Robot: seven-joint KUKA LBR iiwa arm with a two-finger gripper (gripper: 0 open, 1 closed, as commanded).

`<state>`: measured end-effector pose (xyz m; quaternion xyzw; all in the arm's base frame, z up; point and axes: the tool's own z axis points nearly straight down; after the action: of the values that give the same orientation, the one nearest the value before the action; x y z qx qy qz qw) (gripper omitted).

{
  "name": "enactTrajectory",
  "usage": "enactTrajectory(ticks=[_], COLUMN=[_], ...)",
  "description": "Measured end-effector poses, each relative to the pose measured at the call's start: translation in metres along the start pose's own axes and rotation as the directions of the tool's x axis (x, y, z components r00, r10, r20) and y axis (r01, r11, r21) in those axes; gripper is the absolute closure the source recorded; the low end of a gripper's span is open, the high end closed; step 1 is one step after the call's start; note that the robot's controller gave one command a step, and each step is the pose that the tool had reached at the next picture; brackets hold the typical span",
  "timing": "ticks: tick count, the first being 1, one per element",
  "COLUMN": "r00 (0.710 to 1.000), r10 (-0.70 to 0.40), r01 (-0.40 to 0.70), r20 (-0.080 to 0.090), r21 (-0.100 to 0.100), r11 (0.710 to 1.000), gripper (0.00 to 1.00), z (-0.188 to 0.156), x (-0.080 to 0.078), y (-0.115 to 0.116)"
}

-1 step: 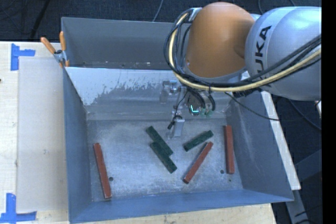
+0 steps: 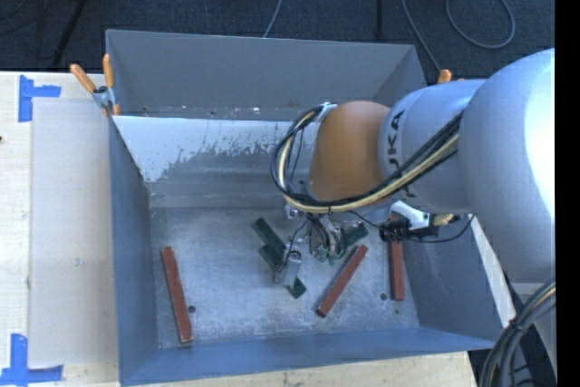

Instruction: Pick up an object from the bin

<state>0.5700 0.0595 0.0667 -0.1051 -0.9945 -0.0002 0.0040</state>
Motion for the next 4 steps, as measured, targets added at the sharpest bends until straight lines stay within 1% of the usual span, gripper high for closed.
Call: enactTrajectory(ticks=[1,2,3,4], r00=[1.000,0.998,0.996,0.996], r10=[0.024,0.064,0.084,0.085], r01=[-0.024,-0.064,-0.084,-0.085], r20=[0.006,0.004,0.002,0.006], r21=[-0.001,0.000,0.000,-0.001], r11=[1.000,0.998,0.996,0.996], gripper=[0.00,0.00,0.00,0.00], z=[-0.032,-0.032,0.000,0.000], x=[0.027,0.035,0.040,0.040], y=[0.014,-0.005,0.001,0.001])
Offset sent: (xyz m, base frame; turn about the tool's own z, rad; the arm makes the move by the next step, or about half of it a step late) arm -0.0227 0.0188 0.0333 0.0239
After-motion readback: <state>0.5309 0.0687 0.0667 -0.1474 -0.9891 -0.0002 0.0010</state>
